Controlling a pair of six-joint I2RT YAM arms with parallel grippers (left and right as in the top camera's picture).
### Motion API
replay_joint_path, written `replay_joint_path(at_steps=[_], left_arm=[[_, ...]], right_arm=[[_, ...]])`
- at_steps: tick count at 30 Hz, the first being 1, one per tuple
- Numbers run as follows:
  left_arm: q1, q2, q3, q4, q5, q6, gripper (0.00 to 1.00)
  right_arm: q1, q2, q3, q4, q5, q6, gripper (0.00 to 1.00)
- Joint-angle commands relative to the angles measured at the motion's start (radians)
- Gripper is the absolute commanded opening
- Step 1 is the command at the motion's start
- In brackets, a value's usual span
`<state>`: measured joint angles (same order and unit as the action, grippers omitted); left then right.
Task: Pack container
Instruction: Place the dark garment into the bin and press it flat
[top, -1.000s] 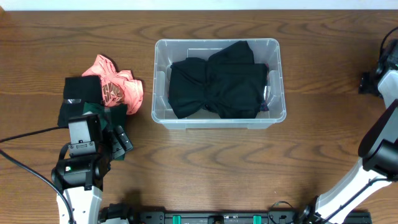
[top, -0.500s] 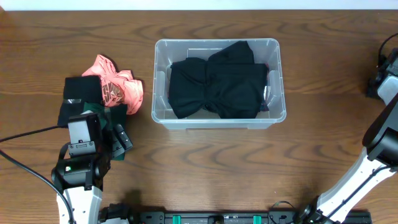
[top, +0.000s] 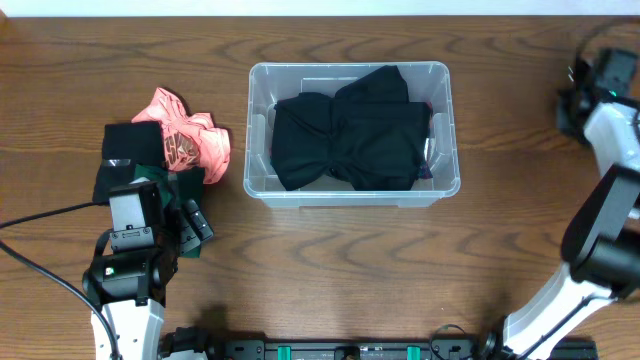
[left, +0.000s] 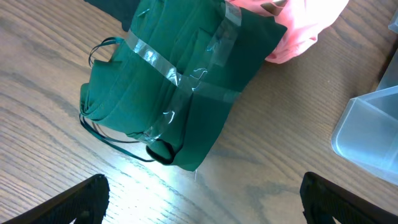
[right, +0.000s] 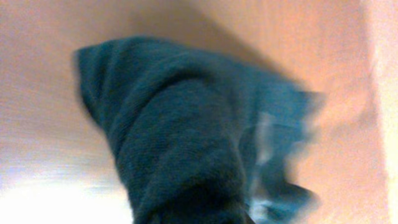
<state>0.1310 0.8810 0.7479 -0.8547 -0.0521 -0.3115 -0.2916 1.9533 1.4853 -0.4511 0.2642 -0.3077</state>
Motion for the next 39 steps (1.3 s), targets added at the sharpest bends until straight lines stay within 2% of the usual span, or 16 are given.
replay_joint_path(at_steps=[1,5,8,15,21,25,32,36,39], left_arm=[[0.005,0.000,0.013,-0.001,-0.001,-0.005,0.98],[0.005,0.000,0.013,-0.002,-0.001,-0.005,0.98],[0.005,0.000,0.013,-0.005,-0.001,-0.005,0.98],[0.005,0.000,0.013,-0.005,-0.001,-0.005,0.98],[0.005,0.000,0.013,-0.008,-0.001,-0.005,0.98],[0.005,0.000,0.013,-0.015,0.000,-0.005,0.98],[0.005,0.000,0.013,-0.017,-0.001,-0.005,0.98],[0.005,0.000,0.013,-0.016,-0.001,-0.005,0.98],[0.005,0.000,0.013,-0.016,-0.001,-0.005,0.98]], right_arm=[[0.136,-0.191,0.011,-0.013,-0.061,-0.033,0.01],[0.330,-0.325,0.011,-0.078,-0.028,-0.055,0.01],[0.491,-0.389,0.011,-0.136,-0.029,-0.007,0.01],[0.809,-0.375,0.009,-0.179,-0.063,0.010,0.01],[0.999,-0.260,0.009,-0.122,-0.085,-0.238,0.01],[1.067,-0.170,0.009,-0.064,-0.117,-0.353,0.01],[1.107,-0.034,0.009,0.074,-0.146,-0.357,0.01],[1.116,-0.006,0.009,0.028,-0.259,-0.364,0.01],[1.118,-0.004,0.009,-0.043,-0.269,-0.354,0.01]])
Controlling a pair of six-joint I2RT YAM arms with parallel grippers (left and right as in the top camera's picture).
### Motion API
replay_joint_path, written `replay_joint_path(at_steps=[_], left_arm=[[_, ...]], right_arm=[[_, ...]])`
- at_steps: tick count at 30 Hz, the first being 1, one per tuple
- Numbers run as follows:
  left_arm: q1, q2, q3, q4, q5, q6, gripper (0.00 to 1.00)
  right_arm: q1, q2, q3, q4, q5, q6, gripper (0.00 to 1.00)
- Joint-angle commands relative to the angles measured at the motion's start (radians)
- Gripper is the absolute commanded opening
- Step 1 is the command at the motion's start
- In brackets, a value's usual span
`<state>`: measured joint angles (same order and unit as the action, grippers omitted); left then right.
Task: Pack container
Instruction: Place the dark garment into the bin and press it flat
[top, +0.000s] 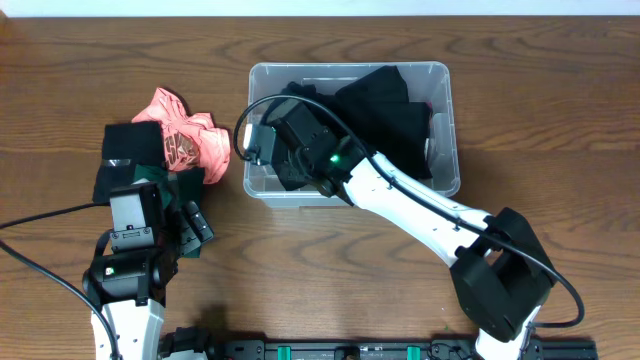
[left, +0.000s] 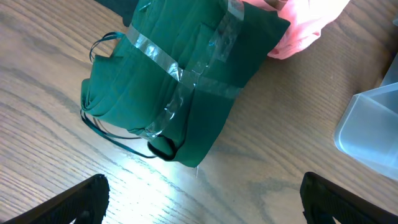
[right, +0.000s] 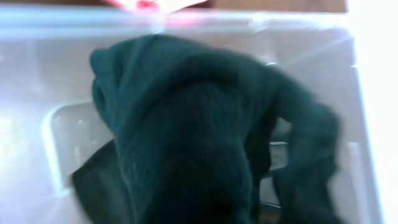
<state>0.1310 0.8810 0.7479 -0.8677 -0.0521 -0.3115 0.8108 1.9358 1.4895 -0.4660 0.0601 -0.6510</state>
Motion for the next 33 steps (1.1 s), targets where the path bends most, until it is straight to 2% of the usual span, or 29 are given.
replay_joint_path(at_steps=[1,2,3,4,5,6,11,18,22,28,31,33], left_arm=[[0.005,0.000,0.013,-0.003,-0.001,-0.005,0.98],[0.005,0.000,0.013,-0.003,-0.001,-0.005,0.98],[0.005,0.000,0.013,-0.002,-0.001,-0.005,0.98],[0.005,0.000,0.013,-0.002,-0.001,-0.005,0.98],[0.005,0.000,0.013,-0.002,-0.001,-0.005,0.98],[0.005,0.000,0.013,-0.002,-0.001,-0.005,0.98],[0.005,0.000,0.013,-0.003,-0.001,-0.005,0.98],[0.005,0.000,0.013,-0.002,-0.001,-0.005,0.98],[0.005,0.000,0.013,-0.002,-0.001,-0.005,0.98],[0.005,0.000,0.013,0.002,-0.001,-0.005,0.98],[0.005,0.000,0.013,0.002,-0.001,-0.005,0.98],[0.005,0.000,0.013,0.002,-0.001,-0.005,0.98]], right_arm=[[0.015,0.012,0.005,-0.053,-0.063,0.003,0.01],[0.015,0.008,0.005,-0.077,-0.060,0.019,0.02],[0.015,0.006,0.005,-0.093,-0.060,0.030,0.07],[0.015,0.002,0.005,-0.105,-0.051,0.038,0.27],[0.015,-0.003,0.005,-0.114,-0.026,0.048,0.84],[0.015,-0.012,0.005,-0.119,0.007,0.052,0.99],[0.009,-0.073,0.008,-0.077,0.098,0.061,0.99],[-0.016,-0.182,0.008,0.084,0.146,0.183,0.99],[-0.042,-0.174,0.008,0.107,0.144,0.226,0.82],[-0.072,-0.134,0.007,0.110,0.112,0.274,0.80],[-0.085,-0.105,0.007,0.111,0.067,0.294,0.61],[-0.091,-0.073,0.007,0.100,0.000,0.319,0.52]])
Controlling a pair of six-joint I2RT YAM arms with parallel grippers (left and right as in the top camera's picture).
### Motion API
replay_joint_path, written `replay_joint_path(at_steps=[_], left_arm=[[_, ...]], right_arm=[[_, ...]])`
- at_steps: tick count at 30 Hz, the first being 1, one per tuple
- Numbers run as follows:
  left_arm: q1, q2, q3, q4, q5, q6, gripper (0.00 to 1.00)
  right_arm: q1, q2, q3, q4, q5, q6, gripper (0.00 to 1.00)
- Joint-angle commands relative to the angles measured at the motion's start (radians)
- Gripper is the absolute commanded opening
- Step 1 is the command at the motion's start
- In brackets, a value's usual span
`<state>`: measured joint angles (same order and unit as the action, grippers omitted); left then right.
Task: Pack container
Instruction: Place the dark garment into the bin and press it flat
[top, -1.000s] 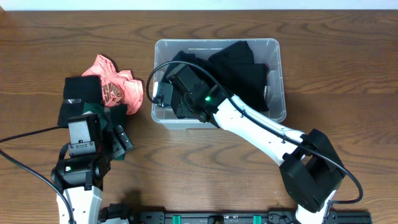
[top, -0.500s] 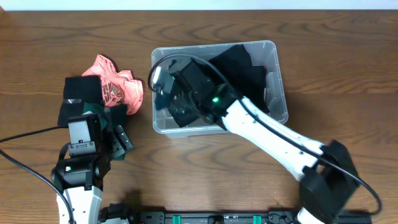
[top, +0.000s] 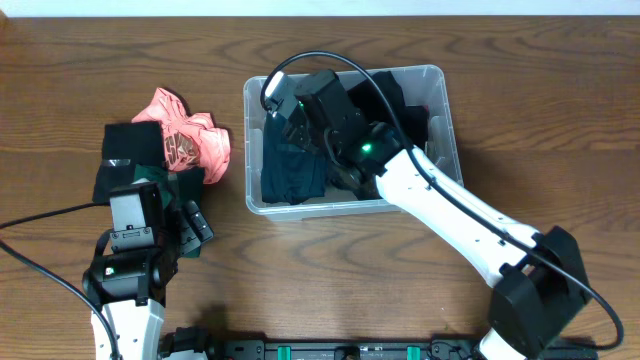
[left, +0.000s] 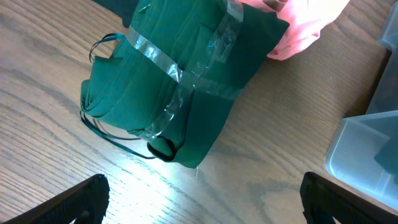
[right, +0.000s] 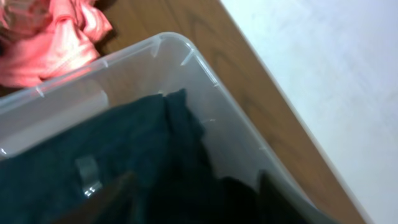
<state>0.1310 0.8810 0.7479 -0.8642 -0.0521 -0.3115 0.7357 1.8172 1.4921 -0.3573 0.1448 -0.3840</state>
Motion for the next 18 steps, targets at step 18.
replay_joint_path(at_steps=[18], left_arm=[[0.005,0.000,0.013,0.000,-0.001,-0.005,0.98]], right_arm=[[-0.029,0.293,0.031,-0.144,-0.126,0.147,0.57]])
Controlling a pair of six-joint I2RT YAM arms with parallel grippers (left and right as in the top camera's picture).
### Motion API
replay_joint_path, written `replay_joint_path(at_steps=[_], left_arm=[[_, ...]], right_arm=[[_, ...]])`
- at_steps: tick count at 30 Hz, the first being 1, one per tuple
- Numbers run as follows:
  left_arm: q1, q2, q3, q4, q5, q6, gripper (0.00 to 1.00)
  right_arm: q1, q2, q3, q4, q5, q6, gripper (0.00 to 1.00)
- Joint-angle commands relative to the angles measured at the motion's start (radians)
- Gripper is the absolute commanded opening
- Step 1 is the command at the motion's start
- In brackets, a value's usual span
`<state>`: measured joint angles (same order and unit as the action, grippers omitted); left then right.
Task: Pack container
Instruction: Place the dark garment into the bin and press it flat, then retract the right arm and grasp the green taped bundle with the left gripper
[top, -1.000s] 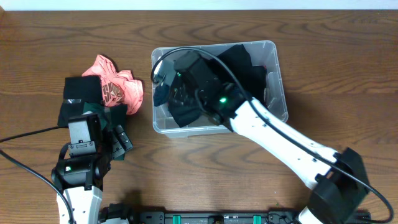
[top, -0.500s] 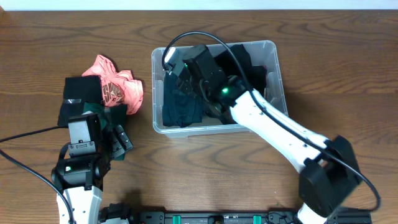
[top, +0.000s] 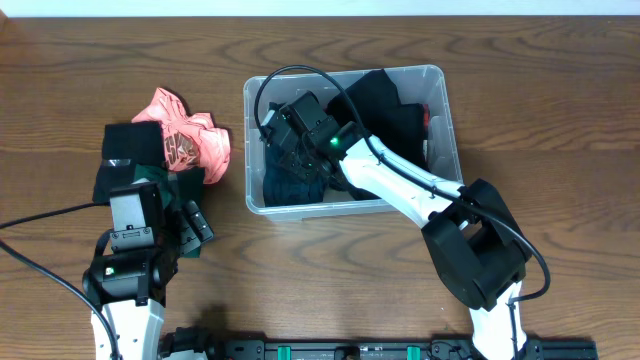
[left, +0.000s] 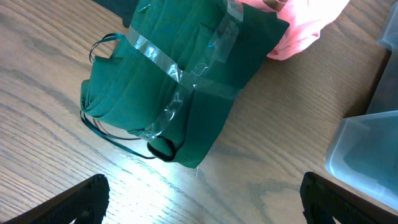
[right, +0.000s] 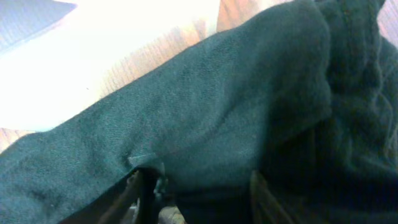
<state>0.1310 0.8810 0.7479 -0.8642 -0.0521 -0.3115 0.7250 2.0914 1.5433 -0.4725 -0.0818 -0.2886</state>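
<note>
The clear plastic container (top: 447, 100) stands mid-table with black clothes (top: 385, 100) on its right side and a dark teal garment (top: 285, 182) on its left. My right gripper (top: 292, 150) is down inside the left half. In the right wrist view it (right: 198, 194) is open, its fingers spread against the teal garment (right: 205, 118). My left gripper (left: 202, 208) hovers open over the table, just short of a green bundle (left: 168, 81) wrapped in clear tape.
A pink garment (top: 190, 135) and a folded black one (top: 130, 150) lie left of the container, beside the green bundle (top: 160, 182). The container's near-left corner (left: 360, 149) shows in the left wrist view. Cables trail off both arms.
My right gripper was above the container's left side and is now lower, pressed into the teal garment, which fills its view. The left arm and the clothes pile have not moved.
At first my right gripper held the teal garment at the table's far right, and the container held only black clothes. Then it held the garment over the container's left side. Later the garment lay inside with the jaws open above it; now the gripper is down on it.
</note>
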Motion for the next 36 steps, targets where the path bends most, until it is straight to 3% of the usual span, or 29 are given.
replay_joint_path(at_steps=[1,7,12,17,20,25,30,36], left_arm=[[0.005,0.000,0.013,0.005,-0.001,-0.005,0.98],[0.005,0.000,0.013,0.036,-0.012,-0.005,0.98],[0.026,0.000,0.016,0.035,-0.073,-0.004,0.98],[0.187,0.062,0.105,0.000,-0.069,0.019,0.98],[0.307,0.140,0.190,-0.037,-0.043,0.037,0.98],[0.440,0.302,0.246,0.068,0.144,0.040,0.98],[0.458,0.508,0.247,0.128,0.161,0.138,0.98],[0.453,0.737,0.247,0.222,0.282,0.297,0.98]], right_arm=[[-0.022,-0.017,-0.016,-0.028,0.125,0.057,0.58],[-0.096,-0.241,-0.016,-0.069,0.153,0.102,0.74],[-0.188,-0.341,-0.016,-0.220,0.163,0.140,0.75],[-0.286,-0.360,-0.016,-0.391,0.229,0.216,0.76],[-0.354,-0.362,-0.016,-0.463,0.240,0.266,0.77],[-0.441,-0.362,-0.016,-0.535,0.240,0.325,0.78],[-0.490,-0.362,-0.016,-0.568,0.239,0.345,0.79],[-0.506,-0.362,-0.016,-0.565,0.239,0.344,0.80]])
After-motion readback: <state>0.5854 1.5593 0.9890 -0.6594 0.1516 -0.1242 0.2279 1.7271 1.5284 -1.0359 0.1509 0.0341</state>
